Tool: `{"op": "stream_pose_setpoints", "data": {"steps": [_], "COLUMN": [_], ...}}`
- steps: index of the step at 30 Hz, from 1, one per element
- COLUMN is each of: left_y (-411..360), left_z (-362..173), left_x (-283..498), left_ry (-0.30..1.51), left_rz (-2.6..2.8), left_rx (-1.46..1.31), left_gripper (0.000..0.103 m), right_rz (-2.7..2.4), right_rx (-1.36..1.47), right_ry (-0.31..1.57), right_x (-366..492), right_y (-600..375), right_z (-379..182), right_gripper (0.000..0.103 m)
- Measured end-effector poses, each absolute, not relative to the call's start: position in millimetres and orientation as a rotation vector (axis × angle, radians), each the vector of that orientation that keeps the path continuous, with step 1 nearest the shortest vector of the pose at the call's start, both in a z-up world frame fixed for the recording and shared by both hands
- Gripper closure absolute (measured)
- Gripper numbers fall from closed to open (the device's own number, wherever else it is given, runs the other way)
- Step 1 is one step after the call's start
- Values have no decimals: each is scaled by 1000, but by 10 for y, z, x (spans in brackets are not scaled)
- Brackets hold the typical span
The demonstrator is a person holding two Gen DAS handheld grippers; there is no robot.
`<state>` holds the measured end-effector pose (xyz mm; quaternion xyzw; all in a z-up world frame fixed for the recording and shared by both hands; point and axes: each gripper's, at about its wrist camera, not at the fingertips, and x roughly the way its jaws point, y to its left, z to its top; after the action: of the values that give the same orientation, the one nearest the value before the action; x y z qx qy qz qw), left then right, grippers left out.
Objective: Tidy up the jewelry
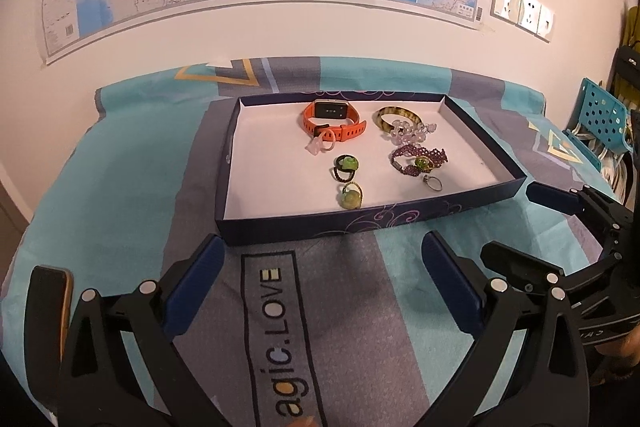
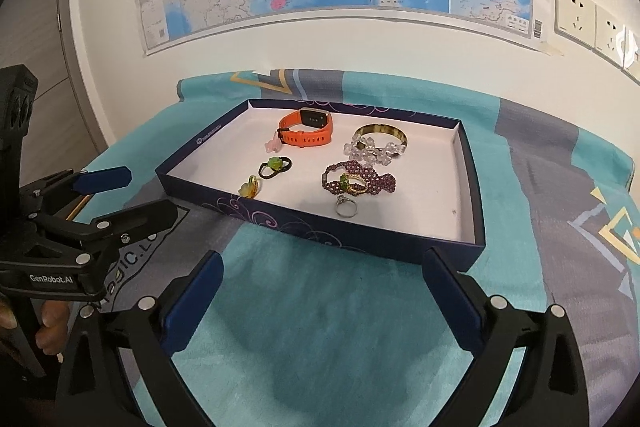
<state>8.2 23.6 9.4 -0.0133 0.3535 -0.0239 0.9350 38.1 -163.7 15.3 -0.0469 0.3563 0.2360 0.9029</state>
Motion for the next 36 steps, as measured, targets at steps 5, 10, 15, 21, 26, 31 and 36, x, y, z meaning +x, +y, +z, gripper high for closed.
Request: {"op": "stream_pose_setpoints", "data": {"steps": [5, 10, 15, 21, 26, 31, 36], "left_y": [251, 267, 258, 255, 249, 253, 245], "left_z": [85, 69, 73, 79, 80, 83, 78], "left_x": [60, 41, 19, 3, -6, -12, -10], "left_ry": [726, 734, 732, 731, 732, 734, 738], "left_rz": [-26, -16, -9, -5, 2, 6, 11], "left_rx": [-28, -33, -29, -27, -22, -24, -23], "left_gripper": [6, 6, 6, 6, 6, 6, 6], "right_rz": [485, 487, 483, 488, 490, 492, 494], "right_rx": [-91, -88, -80, -88, -87, -86, -85], "right_ry": [741, 753, 758, 769, 767, 773, 774], "right_x": [326, 301, 288, 269, 247, 244, 244], "right_y": [-1647, -1651, -1661, -1644, -1648, -1643, -1643], "right_z": [150, 141, 134, 123, 132, 126, 125], "right_gripper": [7, 7, 7, 7, 7, 7, 7]}}
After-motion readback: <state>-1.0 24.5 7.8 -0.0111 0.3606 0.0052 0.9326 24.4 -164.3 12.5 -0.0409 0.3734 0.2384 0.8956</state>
